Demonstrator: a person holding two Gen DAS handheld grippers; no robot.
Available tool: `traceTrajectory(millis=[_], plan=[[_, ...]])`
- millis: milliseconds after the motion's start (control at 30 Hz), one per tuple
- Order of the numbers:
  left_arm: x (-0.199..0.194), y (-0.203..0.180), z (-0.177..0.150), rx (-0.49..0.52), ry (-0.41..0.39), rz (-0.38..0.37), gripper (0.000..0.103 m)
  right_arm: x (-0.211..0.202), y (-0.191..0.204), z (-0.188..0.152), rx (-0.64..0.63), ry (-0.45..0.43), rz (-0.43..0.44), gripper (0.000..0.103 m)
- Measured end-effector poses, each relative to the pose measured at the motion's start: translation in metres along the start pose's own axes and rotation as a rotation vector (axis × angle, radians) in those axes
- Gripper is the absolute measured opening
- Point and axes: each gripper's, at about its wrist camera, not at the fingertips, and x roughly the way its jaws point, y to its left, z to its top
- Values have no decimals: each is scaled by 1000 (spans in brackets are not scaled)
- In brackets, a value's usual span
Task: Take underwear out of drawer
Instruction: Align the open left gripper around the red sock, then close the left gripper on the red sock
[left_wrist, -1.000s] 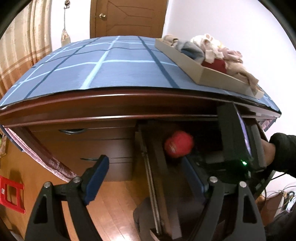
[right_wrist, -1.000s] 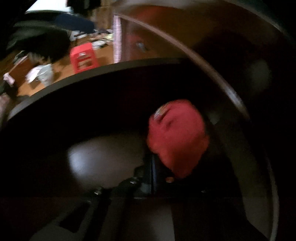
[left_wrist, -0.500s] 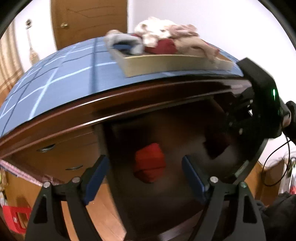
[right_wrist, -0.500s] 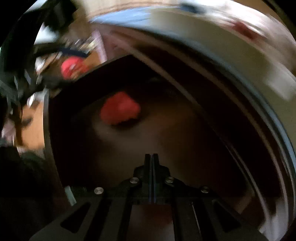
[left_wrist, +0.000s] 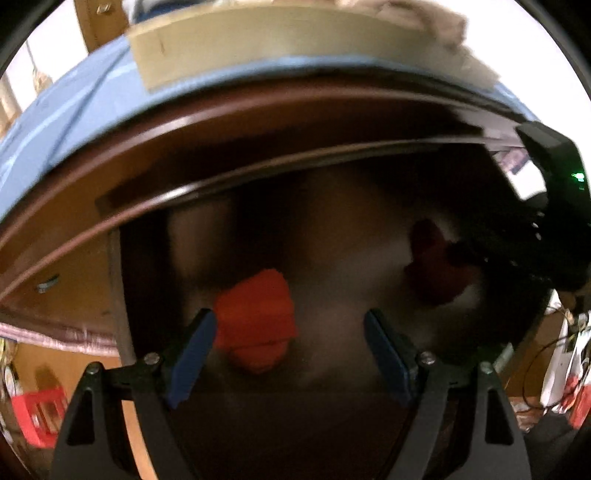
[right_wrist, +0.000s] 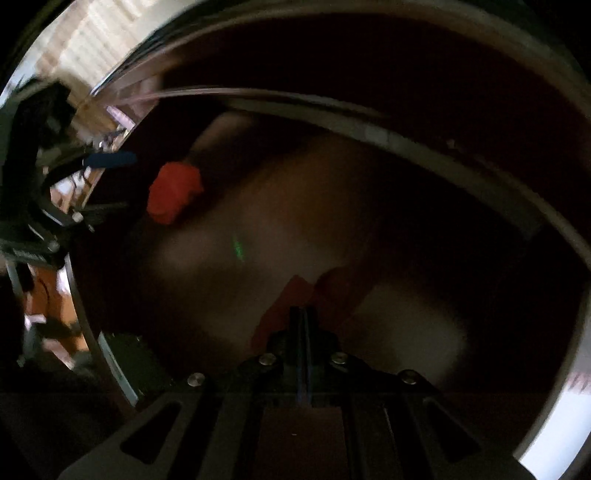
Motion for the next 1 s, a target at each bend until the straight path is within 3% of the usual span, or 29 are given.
traceTrajectory(millis=[100, 167, 233, 267, 333, 400, 800, 1000], plan=[[12, 0, 3, -26, 44, 11, 84, -1, -18, -2, 132, 9, 45, 6], [19, 0, 4, -37, 65, 29, 84, 0, -25, -2, 221, -2, 98, 24], [24, 0, 4, -37, 78, 49, 84, 0, -20, -5, 249, -38, 103, 61], [26, 2, 5, -41, 82, 52, 84, -2, -20, -6, 261, -61, 107, 65], [28, 4, 4, -53, 85, 54, 84, -10, -24, -8, 307, -84, 137, 66], [30, 4, 5, -50, 84, 60, 92, -13, -24, -11, 340, -87, 133, 66], [57, -10, 16, -6, 172, 154, 98, 5, -15, -12, 349, 33, -39, 66], [75, -28, 21, 23, 236, 199, 99, 10, -7, -11, 282, 107, -126, 65]])
